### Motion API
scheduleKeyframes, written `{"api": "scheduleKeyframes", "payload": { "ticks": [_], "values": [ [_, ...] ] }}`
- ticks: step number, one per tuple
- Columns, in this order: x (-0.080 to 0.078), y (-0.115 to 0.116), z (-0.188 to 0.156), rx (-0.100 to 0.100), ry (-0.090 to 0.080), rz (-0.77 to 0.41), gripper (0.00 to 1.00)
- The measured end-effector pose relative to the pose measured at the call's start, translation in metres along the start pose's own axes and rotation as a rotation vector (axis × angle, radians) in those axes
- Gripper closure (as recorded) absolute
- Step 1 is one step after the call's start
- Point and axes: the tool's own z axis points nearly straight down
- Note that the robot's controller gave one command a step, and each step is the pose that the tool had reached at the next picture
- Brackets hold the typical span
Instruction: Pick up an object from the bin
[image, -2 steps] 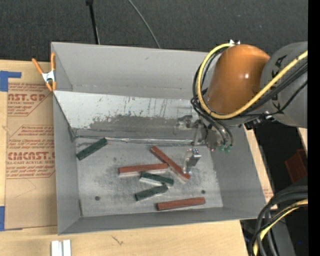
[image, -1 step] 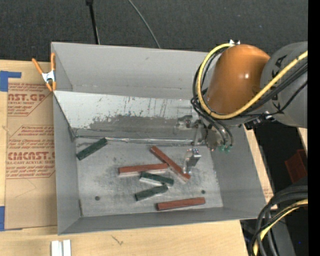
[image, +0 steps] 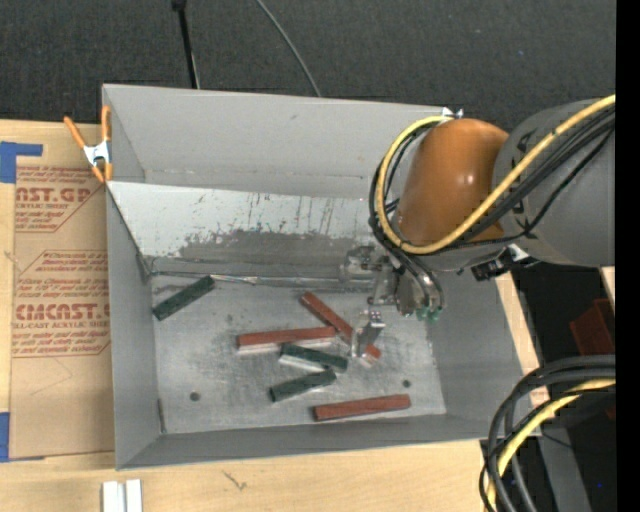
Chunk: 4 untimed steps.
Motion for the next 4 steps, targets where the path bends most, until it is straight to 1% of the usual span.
{"api": "scheduleKeyframes", "payload": {
  "ticks": [1,2,3,4],
  "values": [
    [-0.003,0.003,0.075,0.002,0.003,-0.028,0.00],
    [-0.023,-0.002,0.111,-0.001,0.001,-0.017,1.00],
    [-0.023,-0.002,0.111,-0.001,0.001,-0.017,1.00],
    [-0.022,0.049,0.078,0.002,0.009,-0.011,1.00]
  ]
}}
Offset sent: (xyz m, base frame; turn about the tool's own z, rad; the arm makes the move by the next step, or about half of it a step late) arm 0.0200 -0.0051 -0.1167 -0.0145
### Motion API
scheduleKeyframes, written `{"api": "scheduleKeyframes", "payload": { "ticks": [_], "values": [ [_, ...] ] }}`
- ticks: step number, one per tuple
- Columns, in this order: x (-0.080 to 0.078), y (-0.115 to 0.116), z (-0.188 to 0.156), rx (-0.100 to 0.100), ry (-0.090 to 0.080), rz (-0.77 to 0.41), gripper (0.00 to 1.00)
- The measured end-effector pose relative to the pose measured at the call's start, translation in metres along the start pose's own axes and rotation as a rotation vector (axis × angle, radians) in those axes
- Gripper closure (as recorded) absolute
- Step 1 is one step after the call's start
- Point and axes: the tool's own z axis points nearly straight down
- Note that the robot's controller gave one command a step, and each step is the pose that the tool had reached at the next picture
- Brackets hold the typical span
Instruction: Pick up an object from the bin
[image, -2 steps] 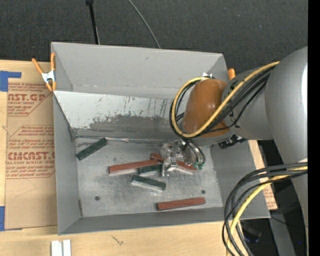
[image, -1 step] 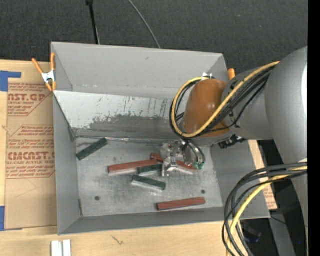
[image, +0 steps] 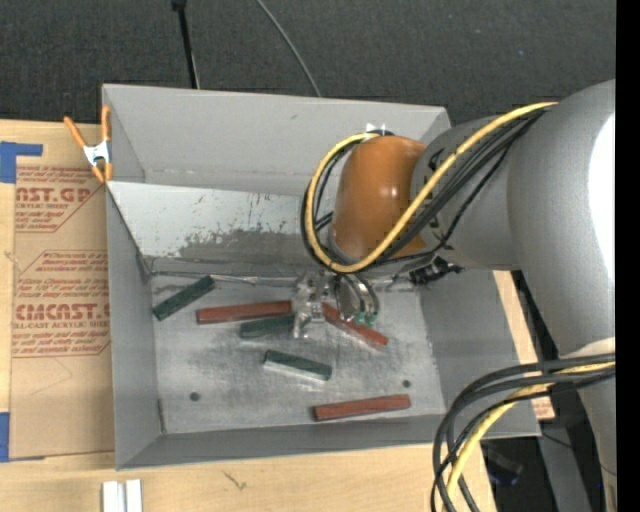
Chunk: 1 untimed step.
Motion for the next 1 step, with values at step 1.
{"api": "scheduleKeyframes", "payload": {
  "ticks": [1],
  "values": [
    [0.0293,-0.0144,-0.0703,-0.002,0.004,-0.039,1.00]
  ]
}}
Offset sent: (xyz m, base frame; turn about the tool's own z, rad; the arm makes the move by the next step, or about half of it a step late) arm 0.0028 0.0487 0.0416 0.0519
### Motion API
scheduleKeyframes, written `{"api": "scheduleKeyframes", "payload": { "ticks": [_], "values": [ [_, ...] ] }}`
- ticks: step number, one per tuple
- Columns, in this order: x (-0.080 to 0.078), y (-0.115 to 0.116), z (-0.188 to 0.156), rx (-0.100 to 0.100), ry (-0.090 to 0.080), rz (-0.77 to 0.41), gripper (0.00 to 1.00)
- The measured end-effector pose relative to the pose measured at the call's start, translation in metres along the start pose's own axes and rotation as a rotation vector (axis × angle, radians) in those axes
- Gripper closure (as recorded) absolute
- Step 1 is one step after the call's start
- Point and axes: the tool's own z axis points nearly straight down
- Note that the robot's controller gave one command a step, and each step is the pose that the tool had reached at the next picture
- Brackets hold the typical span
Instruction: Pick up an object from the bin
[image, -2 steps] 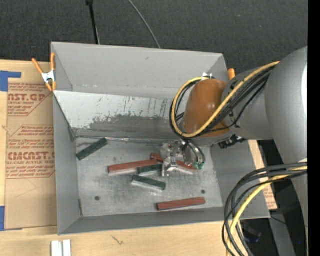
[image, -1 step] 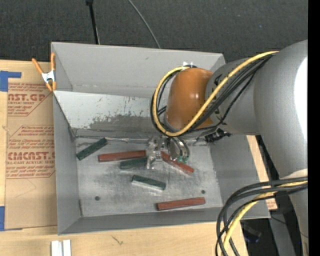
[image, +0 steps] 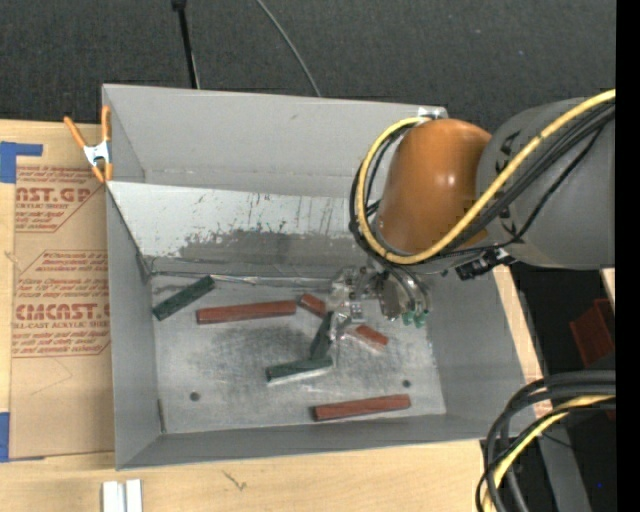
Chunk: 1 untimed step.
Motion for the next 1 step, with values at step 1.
{"api": "scheduleKeyframes", "payload": {
  "ticks": [1],
  "values": [
    [0.0014,-0.0127,-0.0223,0.004,-0.002,0.013,1.00]
  ]
}}
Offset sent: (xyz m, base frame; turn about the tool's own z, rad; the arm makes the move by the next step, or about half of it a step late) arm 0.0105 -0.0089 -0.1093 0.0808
